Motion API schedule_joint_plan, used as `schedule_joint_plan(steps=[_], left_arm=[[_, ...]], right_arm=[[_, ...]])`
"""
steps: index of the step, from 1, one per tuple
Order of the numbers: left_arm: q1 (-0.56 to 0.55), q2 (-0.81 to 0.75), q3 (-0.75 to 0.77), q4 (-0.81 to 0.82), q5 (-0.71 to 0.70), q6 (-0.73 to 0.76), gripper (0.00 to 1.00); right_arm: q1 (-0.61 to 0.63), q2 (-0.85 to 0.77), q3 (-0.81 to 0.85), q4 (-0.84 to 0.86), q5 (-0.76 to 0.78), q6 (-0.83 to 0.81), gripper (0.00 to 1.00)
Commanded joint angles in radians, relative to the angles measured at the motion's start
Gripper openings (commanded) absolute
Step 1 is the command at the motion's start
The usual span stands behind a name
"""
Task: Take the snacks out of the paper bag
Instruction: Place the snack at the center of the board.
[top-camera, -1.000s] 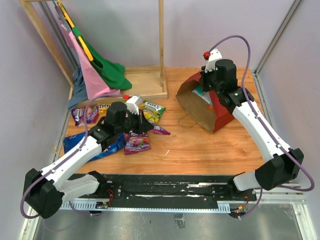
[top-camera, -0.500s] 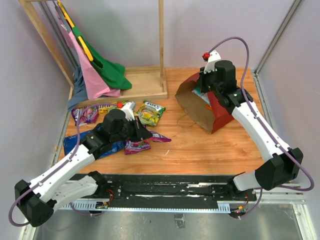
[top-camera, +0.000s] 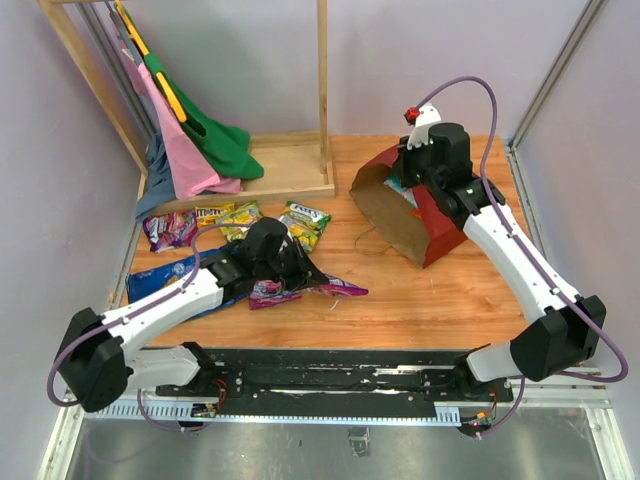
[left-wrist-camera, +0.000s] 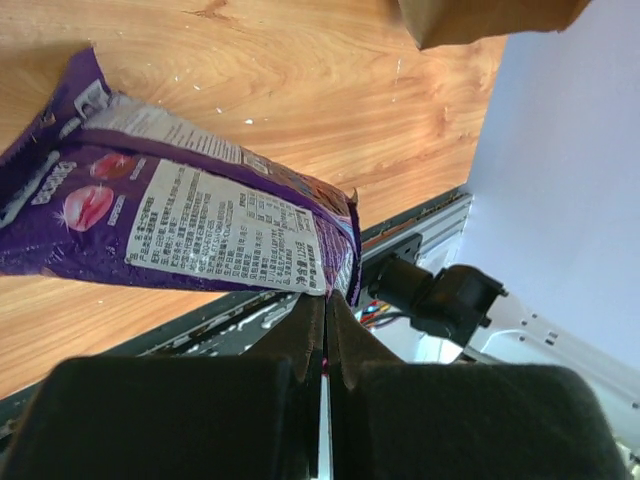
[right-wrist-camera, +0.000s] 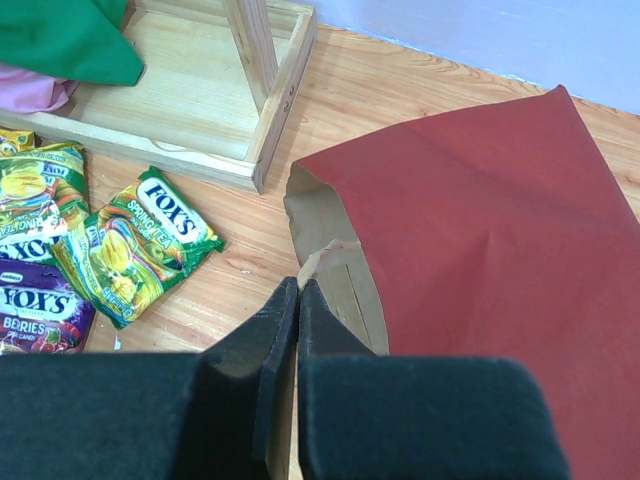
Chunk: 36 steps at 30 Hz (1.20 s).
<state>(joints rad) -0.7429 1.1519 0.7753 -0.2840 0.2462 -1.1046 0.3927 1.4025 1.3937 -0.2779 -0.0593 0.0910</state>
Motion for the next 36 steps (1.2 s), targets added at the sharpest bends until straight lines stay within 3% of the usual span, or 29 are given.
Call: schedule_joint_plan(steps=[1, 23, 36], left_arm=[[0.0, 0.056, 0.051, 0.082, -0.001, -0.103, 0.01], [0.042, 0.381, 0.209, 0.005, -0.084, -0.036, 0.01], [0.041, 0.302, 0.216, -0.033, -0.134, -0.001, 0.01]], right_arm=[[-0.009, -0.029, -0.017, 0.034, 0.003, -0.006, 0.01], [-0.009, -0.019, -0.042, 0.06, 0.001, -0.013, 0.01], [-0.008, -0.02, -0.04, 0.065, -0.012, -0.005, 0.01]])
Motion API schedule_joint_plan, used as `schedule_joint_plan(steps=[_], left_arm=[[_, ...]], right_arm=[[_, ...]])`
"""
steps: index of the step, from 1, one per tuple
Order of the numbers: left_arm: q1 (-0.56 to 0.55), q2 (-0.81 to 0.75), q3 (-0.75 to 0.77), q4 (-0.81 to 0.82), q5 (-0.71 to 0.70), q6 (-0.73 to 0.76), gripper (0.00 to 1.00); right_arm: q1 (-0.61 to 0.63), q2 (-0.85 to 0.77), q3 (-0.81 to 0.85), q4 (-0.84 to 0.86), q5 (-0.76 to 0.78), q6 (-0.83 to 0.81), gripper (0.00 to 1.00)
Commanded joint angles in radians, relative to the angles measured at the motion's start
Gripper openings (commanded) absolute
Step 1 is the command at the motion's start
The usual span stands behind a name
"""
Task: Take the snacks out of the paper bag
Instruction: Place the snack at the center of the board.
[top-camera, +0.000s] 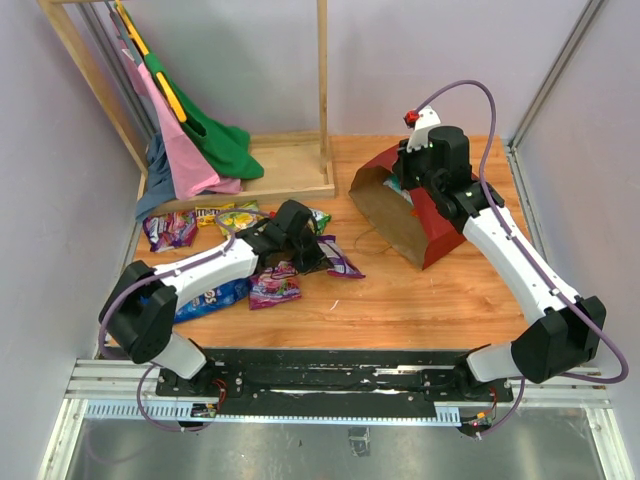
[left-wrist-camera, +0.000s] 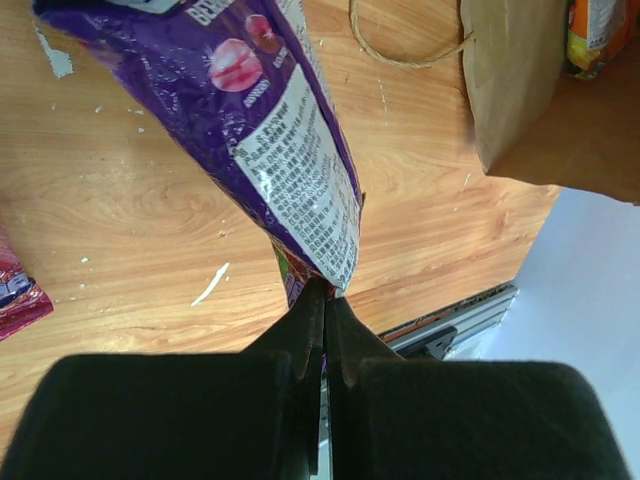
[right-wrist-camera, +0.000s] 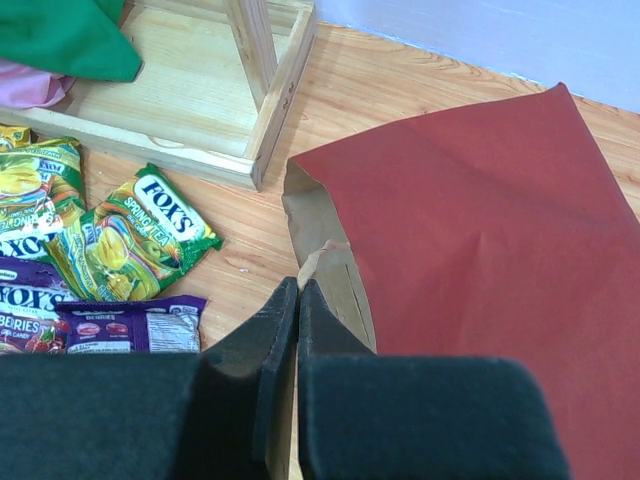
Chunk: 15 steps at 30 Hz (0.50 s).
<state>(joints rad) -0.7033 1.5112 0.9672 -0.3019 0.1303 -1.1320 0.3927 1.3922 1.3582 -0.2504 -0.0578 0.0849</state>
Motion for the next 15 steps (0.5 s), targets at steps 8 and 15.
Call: schedule_joint_plan(steps=[8, 15], left_arm=[[-0.002, -0.145, 0.029, -0.097, -0.048, 0.049, 0.01], [-0.047, -0.284, 0.072, -0.297, -0.18, 0.008, 0.01]], right_arm=[[-0.009, -0.029, -0.003, 0.039, -0.025, 0.014, 0.01], [-0.009, -0.05, -0.005, 0.047, -0.05, 0.04, 0.01]])
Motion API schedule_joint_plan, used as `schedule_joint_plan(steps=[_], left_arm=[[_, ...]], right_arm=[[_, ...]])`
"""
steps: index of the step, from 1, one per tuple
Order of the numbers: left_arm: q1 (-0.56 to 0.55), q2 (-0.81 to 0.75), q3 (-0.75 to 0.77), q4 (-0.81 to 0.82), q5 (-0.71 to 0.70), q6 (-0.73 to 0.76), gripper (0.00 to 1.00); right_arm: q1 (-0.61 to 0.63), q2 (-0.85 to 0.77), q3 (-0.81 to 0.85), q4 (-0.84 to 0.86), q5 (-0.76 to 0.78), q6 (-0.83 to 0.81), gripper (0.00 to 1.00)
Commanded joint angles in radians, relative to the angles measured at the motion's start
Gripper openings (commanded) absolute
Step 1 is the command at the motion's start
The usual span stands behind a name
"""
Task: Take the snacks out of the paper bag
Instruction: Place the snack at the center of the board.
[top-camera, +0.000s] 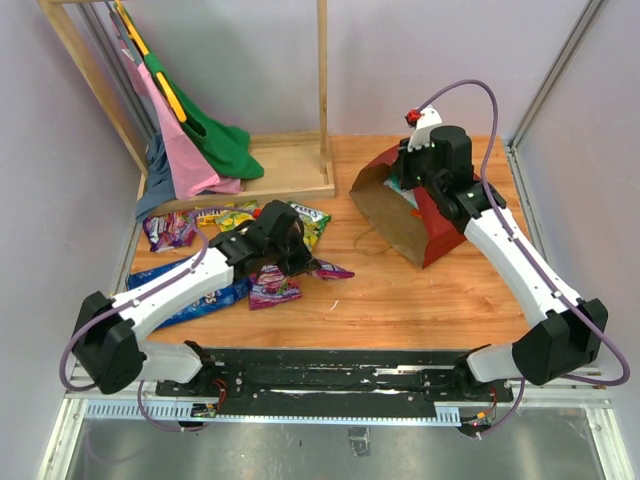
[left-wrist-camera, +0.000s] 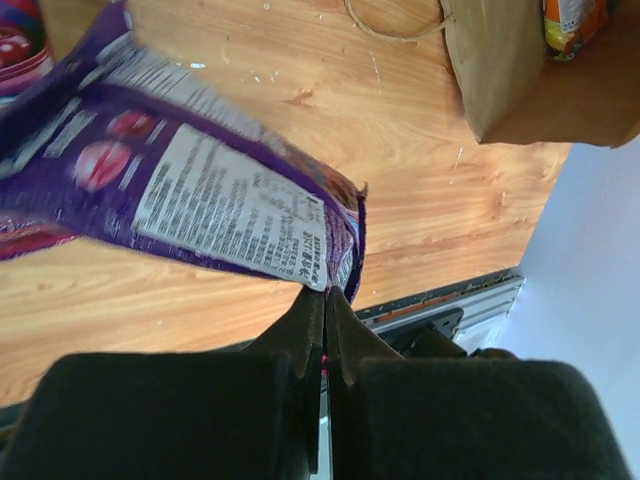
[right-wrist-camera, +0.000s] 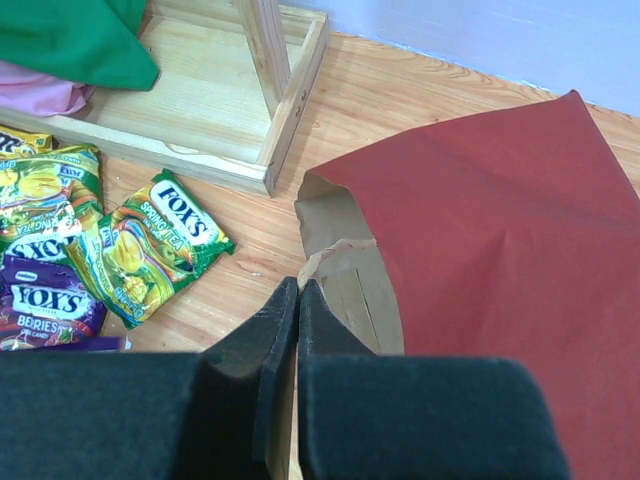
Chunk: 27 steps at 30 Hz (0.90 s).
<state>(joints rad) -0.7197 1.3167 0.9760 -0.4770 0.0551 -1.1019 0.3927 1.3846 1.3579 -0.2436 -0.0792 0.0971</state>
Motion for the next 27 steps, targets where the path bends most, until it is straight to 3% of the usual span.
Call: schedule_joint_plan(steps=[1, 6, 13, 19, 27], left_arm=[[-0.041, -0.1, 0.081, -0.176, -0.149, -0.035, 0.01], [-0.072, -0.075, 0.194, -0.427, -0.277, -0.073, 0.01], [-0.122, 0.006, 0.219, -0.503, -0.245, -0.141, 0.0], [-0.148, 0.152, 0.425, -0.675, -0.237, -0.111, 0.0], [-0.152, 0.155, 0.477, -0.813, -0.277, -0.134, 0.01]], right_arm=[[-0.009, -0.046, -0.006, 0.041, -0.034, 0.032, 0.01], [-0.008, -0.057, -0.015, 0.052, -0.058, 0.057, 0.01], [-0.007, -0.073, -0.017, 0.05, -0.084, 0.078, 0.01], [-0.006, -0.088, -0.032, 0.06, -0.077, 0.079, 0.01], [-0.006, -0.069, -0.033, 0.068, -0.092, 0.089, 0.01]])
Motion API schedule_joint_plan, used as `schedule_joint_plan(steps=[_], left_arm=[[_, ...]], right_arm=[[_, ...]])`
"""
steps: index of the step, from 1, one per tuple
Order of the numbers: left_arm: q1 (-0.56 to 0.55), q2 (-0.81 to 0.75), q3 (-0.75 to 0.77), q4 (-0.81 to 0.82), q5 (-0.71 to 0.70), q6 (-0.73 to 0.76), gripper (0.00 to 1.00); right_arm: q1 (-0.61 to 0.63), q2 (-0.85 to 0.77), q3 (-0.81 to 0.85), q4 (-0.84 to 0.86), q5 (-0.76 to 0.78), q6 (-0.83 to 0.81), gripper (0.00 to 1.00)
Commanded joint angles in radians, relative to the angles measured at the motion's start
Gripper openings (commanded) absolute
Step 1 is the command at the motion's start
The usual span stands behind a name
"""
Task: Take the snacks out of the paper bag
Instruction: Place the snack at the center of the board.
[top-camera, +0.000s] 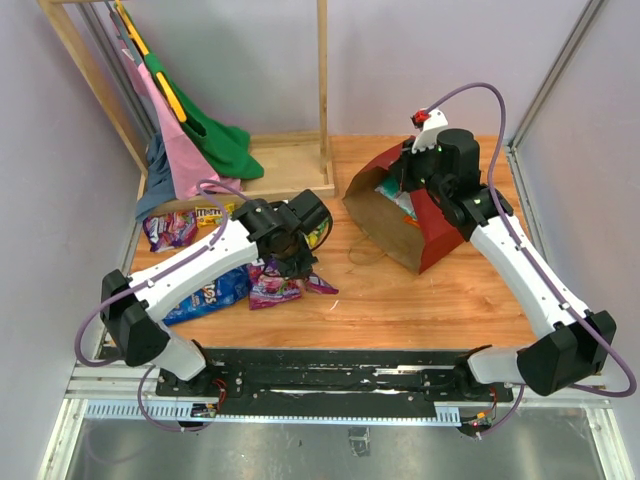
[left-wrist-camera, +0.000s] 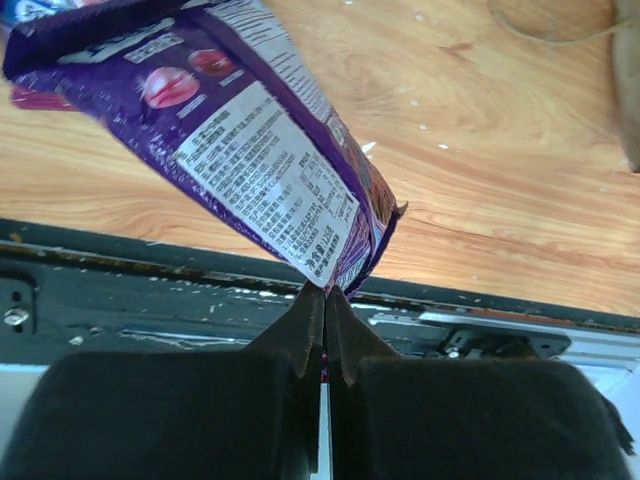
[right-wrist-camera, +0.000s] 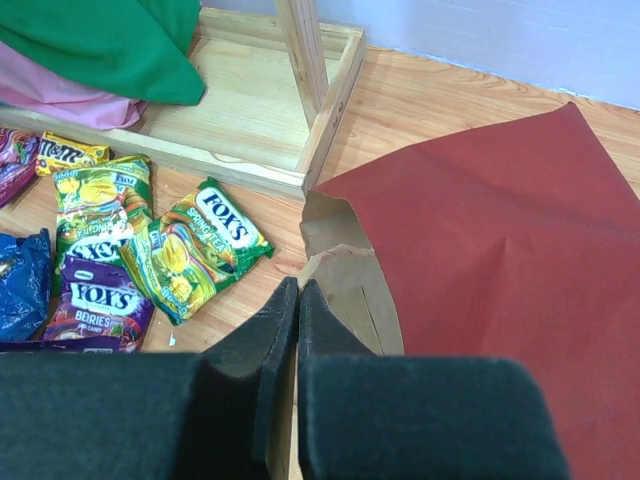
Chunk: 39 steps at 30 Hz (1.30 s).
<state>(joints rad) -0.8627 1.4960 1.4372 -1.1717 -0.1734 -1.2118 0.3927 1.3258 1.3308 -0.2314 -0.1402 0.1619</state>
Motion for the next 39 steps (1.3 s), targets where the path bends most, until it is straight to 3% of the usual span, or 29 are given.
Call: schedule_joint_plan(steps=[1, 18, 39], left_arm=[[-0.01, -0.033, 0.013, -0.131, -0.05, -0.032, 0.01], [-0.058, -0.16, -0.157, -0.161, 0.046, -0.132, 0.0], [-0.031, 0.291, 0.066, -0.029, 0.006, 0.097, 0.0]], right_arm=[[-0.006, -0.012, -0.011, 0.062, -0.036, 0.028, 0.01], [0.008, -0.006, -0.026, 0.087, -0.054, 0.056, 0.01], [0.008, 0.014, -0.087, 0.113, -0.035, 0.027, 0.01]])
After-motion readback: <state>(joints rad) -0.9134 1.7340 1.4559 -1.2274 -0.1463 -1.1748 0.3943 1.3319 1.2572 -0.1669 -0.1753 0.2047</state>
